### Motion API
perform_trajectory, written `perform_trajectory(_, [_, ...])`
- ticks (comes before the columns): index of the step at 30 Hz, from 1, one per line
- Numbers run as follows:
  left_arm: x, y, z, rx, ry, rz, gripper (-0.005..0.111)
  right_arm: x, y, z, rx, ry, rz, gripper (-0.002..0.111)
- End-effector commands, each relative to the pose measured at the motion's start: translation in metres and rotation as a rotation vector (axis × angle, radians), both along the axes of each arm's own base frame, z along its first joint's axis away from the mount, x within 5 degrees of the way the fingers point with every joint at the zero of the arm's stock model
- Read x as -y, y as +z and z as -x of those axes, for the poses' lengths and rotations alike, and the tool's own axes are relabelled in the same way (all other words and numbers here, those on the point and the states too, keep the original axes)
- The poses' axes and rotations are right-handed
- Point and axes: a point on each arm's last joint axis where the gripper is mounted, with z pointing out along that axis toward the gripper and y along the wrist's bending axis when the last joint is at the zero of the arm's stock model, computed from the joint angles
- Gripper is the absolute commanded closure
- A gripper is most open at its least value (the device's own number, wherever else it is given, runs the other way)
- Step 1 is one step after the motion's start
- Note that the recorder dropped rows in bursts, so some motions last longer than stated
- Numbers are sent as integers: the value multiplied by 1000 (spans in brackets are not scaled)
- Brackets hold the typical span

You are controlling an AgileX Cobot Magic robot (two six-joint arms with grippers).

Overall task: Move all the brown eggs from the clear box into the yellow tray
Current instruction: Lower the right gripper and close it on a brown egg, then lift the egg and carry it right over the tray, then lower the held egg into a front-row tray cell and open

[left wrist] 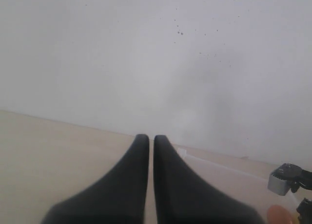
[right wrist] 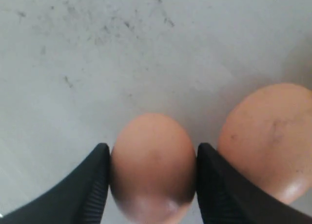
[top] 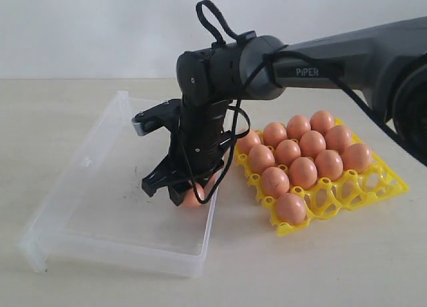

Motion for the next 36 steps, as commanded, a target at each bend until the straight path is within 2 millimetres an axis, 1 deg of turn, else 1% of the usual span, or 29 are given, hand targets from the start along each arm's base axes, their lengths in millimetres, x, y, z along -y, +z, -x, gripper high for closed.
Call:
perform_trajectory(1, [0,1,0,5,-7,-4,103,-2,3,-7,106,-93,-95,108])
perform_trajectory(4, [0,1,0,5,-7,-4,103,1,6,-6,229,-154,-216,109])
perform_trajectory(5, [0,1,0,5,-7,-4,103,4,4,-3,259,-172,-246,109])
perform_trajectory(7, [0,1,0,5,-7,-4,103,14,8,4,371,-191,-340,109])
perform_trajectory(9, [0,1,0,5,-7,-4,103,26,16,15,492,-208,-442,109])
perform_trajectory(12, [0,1,0,5,-7,-4,103,49,29,39,720,-226,-634,109])
perform_trajectory(15, [0,1,0,5,-7,-4,103,82,37,69,887,-305,-853,109])
perform_trajectory(16, [0,1,0,5,-7,-4,103,97,34,83,926,-330,-918,109])
perform_trajectory(17, [0,1,0,5,-7,-4,103,108,35,94,969,-345,-983,109])
perform_trajectory(18, [0,1,0,5,-7,-4,103,120,26,106,956,-364,-995,109])
perform_trajectory(19, [0,1,0,5,-7,-4,103,131,21,114,930,-403,-976,109])
perform_trajectory(24, [0,1,0,5,-7,-4,103,170,-8,139,892,-520,-783,109])
perform_trajectory(27, [0,1,0,5,-7,-4,103,187,-19,152,858,-535,-708,109])
perform_trajectory(31, [0,1,0,5,-7,-4,103,204,-27,161,835,-562,-642,109])
perform_trajectory(34, [0,1,0,5,-7,-4,103,216,-30,159,832,-615,-619,109])
perform_trajectory(36, [0,1,0,5,-7,-4,103,220,-29,156,829,-646,-628,109])
